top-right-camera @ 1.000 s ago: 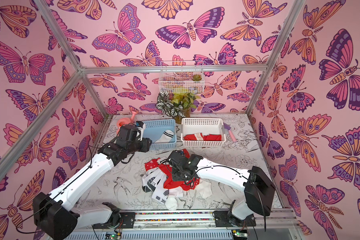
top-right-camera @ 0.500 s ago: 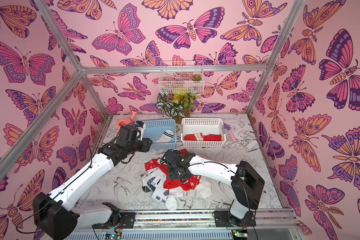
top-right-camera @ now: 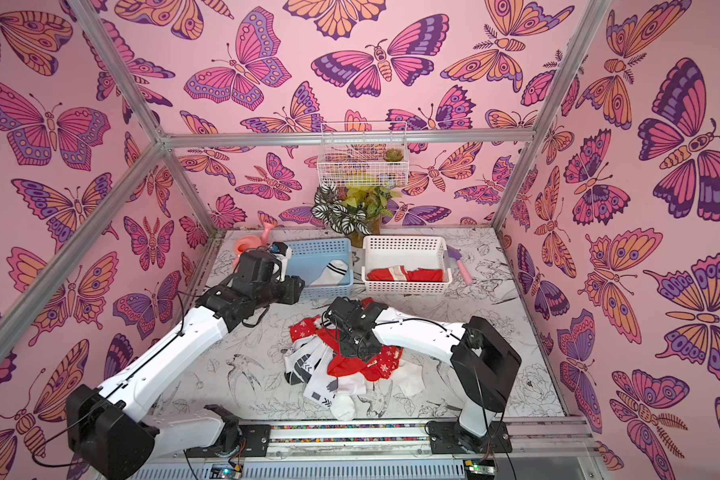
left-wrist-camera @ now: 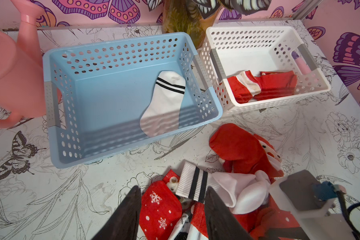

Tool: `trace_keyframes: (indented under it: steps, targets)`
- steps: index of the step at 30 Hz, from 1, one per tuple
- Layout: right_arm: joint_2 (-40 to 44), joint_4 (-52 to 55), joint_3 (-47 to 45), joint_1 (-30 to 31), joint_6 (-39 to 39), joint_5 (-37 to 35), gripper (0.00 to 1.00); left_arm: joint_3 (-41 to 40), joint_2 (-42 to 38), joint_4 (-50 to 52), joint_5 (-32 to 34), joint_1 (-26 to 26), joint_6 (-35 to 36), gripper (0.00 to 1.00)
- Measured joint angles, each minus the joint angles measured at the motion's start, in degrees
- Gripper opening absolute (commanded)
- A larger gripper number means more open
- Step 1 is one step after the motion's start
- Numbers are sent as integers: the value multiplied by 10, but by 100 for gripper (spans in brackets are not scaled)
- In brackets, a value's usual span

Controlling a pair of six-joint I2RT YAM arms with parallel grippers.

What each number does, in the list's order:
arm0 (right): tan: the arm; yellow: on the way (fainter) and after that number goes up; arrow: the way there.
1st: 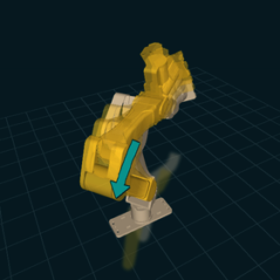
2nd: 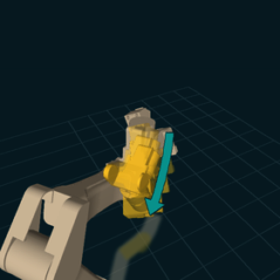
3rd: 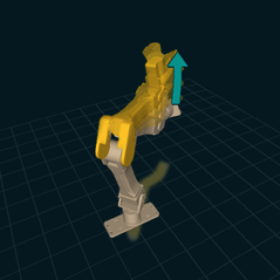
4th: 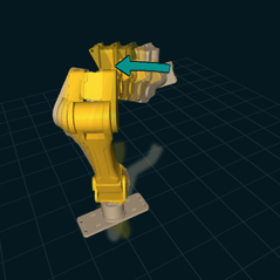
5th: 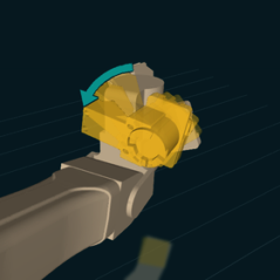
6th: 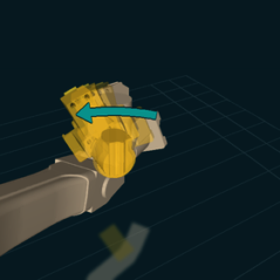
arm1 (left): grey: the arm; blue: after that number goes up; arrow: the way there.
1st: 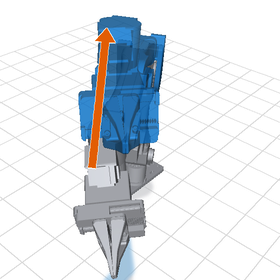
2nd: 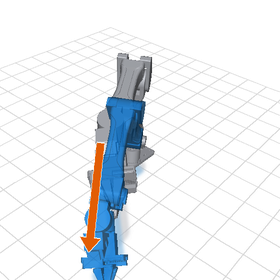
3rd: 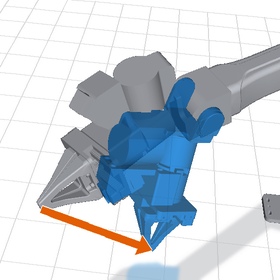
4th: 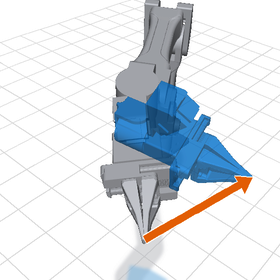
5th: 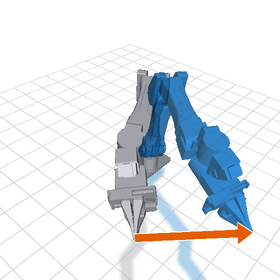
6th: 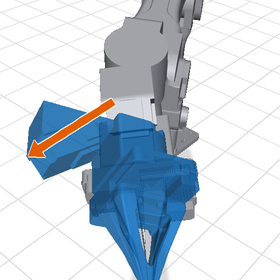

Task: Sort the socks into the basket by color
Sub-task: Pick up the sock at the center of the board.

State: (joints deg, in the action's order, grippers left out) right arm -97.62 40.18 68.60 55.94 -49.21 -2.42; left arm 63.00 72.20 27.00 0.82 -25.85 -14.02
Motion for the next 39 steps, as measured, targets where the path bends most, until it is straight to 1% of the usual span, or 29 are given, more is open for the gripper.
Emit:
trace_keyframes:
  steps: [3, 7, 21, 26, 31, 39]
  targets:
    - [0, -1, 3, -1, 7, 2, 4, 0, 0, 0, 0, 0, 0, 52]
    - [1, 2, 12, -1, 17, 6, 0, 0, 0, 0, 0, 0, 0, 52]
    - [57, 50, 53, -1, 55, 4, 0, 0, -2, 0, 0, 0, 0, 52]
    - [58, 70, 69, -1, 68, -2, 0, 0, -2, 0, 0, 0, 0, 52]
    - [58, 103, 111, -4, 90, -17, 0, 0, -2, 0, 0, 0, 0, 52]
    - [59, 140, 156, -30, 125, -45, 0, 0, -3, 0, 0, 0, 0, 52]
